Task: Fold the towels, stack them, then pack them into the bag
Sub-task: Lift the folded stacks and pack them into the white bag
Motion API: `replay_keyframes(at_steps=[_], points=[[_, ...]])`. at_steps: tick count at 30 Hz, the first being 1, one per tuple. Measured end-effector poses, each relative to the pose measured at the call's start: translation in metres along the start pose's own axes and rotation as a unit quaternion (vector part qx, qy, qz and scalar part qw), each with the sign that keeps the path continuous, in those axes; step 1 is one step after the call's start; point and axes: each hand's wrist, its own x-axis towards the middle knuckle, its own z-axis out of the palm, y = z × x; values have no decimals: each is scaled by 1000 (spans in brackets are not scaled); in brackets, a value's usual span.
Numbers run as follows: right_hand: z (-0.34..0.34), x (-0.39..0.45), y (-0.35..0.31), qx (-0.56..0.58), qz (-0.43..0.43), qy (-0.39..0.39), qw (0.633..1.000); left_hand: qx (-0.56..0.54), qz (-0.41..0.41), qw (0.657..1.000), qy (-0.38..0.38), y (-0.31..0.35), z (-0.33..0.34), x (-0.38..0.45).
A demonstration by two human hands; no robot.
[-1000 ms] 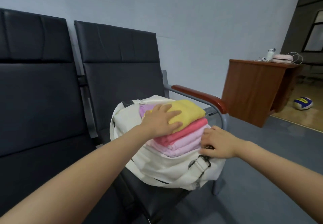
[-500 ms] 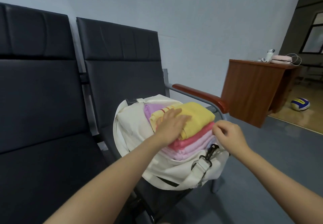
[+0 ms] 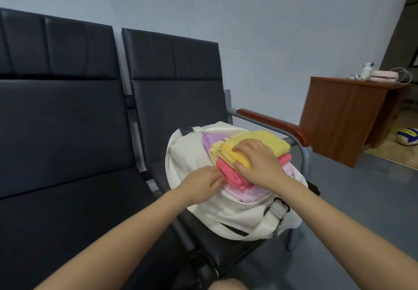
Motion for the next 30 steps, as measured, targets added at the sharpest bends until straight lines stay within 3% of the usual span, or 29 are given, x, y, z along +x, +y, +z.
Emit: replay_keyframes(at_steps=[5,11,14,17,22,25,27,29,30], points=[[-8,-2,17,26,13,-39,999,79,-15,996,-35,-6,10,25],[-19,46,9,10,56,4,998,203,-26,975,-87,-9,9,32],[-8,56,4,-38,24,-109,993,232,-3,965,-121,-7,-3,30],[6,39,17,-59,24,-181,981,99,71,991,-47,-9,-23,16],[15,22,32,-41,33,-100,994,-39,140,989,36,4,-37,-19],[23,40,14,-64,49,-108,991,-191,110,966,136,19,-64,-13],[28,54,5,-48,49,-133,989,-209,82,960,169,16,-80,-3],[22,62,3,22,54,-165,985,-184,63,968,158,6,-82,3],[14,61,5,114,69,-170,976,-189,42,971,141,0,-78,5]])
